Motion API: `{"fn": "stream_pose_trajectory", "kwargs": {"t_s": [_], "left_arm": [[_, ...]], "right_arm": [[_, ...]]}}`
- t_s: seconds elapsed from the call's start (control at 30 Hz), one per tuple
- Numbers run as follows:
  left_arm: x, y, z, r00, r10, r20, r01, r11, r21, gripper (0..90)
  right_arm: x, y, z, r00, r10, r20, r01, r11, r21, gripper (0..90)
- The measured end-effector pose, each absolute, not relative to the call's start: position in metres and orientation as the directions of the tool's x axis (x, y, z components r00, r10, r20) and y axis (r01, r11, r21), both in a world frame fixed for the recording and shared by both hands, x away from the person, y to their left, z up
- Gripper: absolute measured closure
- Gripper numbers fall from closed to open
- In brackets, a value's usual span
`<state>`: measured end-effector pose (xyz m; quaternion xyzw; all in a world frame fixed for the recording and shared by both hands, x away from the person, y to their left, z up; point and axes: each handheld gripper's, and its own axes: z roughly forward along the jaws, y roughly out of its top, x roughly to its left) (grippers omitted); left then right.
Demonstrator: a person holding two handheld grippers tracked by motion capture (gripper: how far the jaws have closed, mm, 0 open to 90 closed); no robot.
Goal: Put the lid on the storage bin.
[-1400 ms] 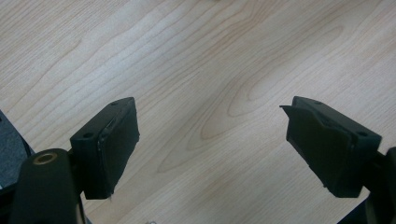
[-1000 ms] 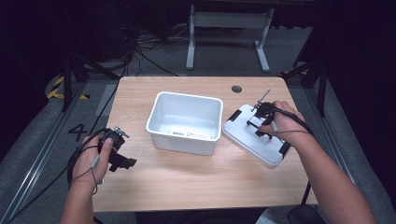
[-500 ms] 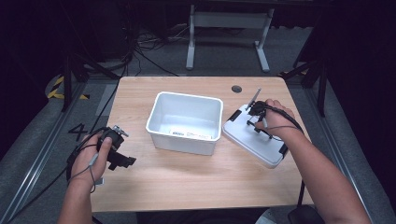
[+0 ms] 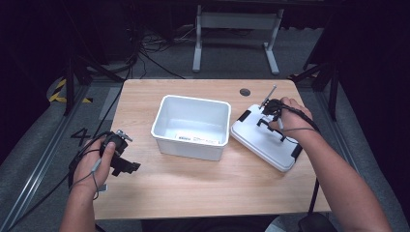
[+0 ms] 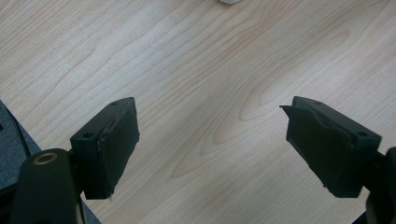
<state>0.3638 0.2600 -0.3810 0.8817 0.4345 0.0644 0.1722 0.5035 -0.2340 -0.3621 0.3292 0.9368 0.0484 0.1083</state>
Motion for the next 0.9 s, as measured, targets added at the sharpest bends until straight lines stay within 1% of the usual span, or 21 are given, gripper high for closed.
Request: {"fn": "stream_pose_trajectory", "kwargs": {"t_s": [0.27,0.53,0.9], "left_arm": [[0.364,0.26,-0.38,0.613,0.789,-0.026,0.742,-0.565,0.362,17.8],[0.364,0.261,-0.38,0.607,0.794,-0.025,0.745,-0.558,0.366,17.7],[0.363,0.262,-0.379,0.61,0.792,-0.031,0.744,-0.559,0.366,17.8]], "right_arm": [[0.499,-0.239,-0.338,-0.76,0.626,-0.176,0.6,0.779,0.182,85.4],[0.493,-0.245,-0.306,-0.756,0.623,-0.198,0.589,0.781,0.208,85.4],[0.488,-0.239,-0.269,-0.761,0.606,-0.231,0.564,0.794,0.226,85.4]]}}
